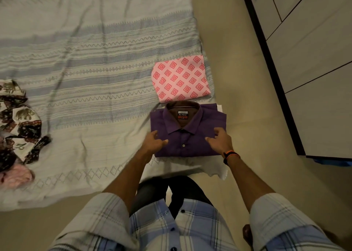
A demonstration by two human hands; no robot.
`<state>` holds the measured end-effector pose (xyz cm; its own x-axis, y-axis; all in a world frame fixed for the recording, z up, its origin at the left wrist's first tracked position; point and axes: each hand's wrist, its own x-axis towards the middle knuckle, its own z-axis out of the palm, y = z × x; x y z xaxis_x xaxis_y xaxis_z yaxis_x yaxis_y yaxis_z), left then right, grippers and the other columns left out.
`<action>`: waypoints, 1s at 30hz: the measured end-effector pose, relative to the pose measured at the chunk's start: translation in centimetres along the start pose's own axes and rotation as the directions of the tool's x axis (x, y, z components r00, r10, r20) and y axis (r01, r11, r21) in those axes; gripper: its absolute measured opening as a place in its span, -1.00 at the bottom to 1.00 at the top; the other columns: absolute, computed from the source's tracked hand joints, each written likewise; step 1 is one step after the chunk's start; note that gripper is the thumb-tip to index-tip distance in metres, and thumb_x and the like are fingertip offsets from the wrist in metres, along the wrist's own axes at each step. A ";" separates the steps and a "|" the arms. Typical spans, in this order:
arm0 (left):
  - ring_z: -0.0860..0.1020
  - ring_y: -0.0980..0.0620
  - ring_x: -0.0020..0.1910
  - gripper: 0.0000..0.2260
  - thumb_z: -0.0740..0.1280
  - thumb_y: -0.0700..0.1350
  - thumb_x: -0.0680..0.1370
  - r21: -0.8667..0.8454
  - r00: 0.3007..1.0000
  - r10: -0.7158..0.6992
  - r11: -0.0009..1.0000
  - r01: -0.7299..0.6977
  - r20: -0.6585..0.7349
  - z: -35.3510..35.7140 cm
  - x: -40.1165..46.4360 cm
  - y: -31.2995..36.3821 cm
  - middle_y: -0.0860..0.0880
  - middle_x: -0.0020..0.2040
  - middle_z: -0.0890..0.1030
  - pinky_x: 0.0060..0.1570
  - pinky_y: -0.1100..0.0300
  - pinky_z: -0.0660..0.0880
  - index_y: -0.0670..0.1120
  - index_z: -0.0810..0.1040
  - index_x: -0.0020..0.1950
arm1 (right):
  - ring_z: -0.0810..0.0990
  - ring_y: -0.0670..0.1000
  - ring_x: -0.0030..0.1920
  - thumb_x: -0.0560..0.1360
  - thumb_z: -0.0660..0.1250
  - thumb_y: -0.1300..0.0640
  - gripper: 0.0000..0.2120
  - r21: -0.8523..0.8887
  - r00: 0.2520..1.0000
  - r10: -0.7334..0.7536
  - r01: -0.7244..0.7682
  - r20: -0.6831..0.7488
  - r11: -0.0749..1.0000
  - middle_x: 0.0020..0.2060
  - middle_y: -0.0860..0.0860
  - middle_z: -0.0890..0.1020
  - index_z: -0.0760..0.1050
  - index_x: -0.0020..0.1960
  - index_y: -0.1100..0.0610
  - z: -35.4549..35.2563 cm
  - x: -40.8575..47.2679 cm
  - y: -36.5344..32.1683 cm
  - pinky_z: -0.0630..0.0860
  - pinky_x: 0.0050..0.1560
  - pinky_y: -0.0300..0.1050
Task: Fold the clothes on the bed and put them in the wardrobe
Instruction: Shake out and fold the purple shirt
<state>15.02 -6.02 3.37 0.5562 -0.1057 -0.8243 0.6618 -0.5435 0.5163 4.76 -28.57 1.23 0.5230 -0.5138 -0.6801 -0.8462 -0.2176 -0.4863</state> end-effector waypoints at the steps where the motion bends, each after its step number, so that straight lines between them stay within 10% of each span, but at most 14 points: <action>1: 0.31 -0.13 0.48 -0.32 0.42 -0.26 0.52 0.006 1.000 0.003 1.000 -0.003 0.002 -0.2 -0.5 0.1 -0.19 0.53 0.26 0.29 0.05 0.41 -0.20 0.17 0.56 | 0.50 0.14 0.30 0.46 0.48 0.10 -0.39 -0.005 1.000 -0.015 0.015 0.002 1.000 0.36 0.14 0.49 0.35 0.43 0.19 0.0 -0.4 -0.3 0.42 0.36 0.01; 9: 0.38 -0.13 0.42 -0.35 0.42 -0.21 0.54 -0.022 0.999 0.048 0.999 -0.048 0.008 -1.9 -3.5 0.6 -0.16 0.50 0.32 0.19 0.06 0.42 -0.20 0.20 0.55 | 0.55 0.05 0.22 0.47 0.47 0.14 -0.52 0.020 0.993 -0.120 0.119 0.001 0.993 0.29 0.08 0.55 0.44 0.34 0.19 0.5 -3.4 -3.3 0.38 0.10 -0.24; 30: 0.54 -0.03 0.11 -0.56 0.38 -0.24 0.54 -0.358 0.977 0.048 0.926 -0.121 -0.207 -20.9 -12.7 -15.2 -0.15 0.24 0.55 0.03 0.09 0.49 -0.20 0.39 0.41 | 0.59 0.02 0.11 0.47 0.46 0.17 -0.63 -0.044 0.891 -0.412 0.427 0.189 0.903 0.12 0.06 0.63 0.51 0.24 0.19 17.8 -18.0 -11.1 0.52 0.07 -0.16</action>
<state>8.39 21.00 10.89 0.6794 0.0434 -0.7325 0.7252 -0.1919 0.6613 6.54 -2.12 9.10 0.8342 -0.2114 -0.5093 -0.5453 -0.4527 -0.7054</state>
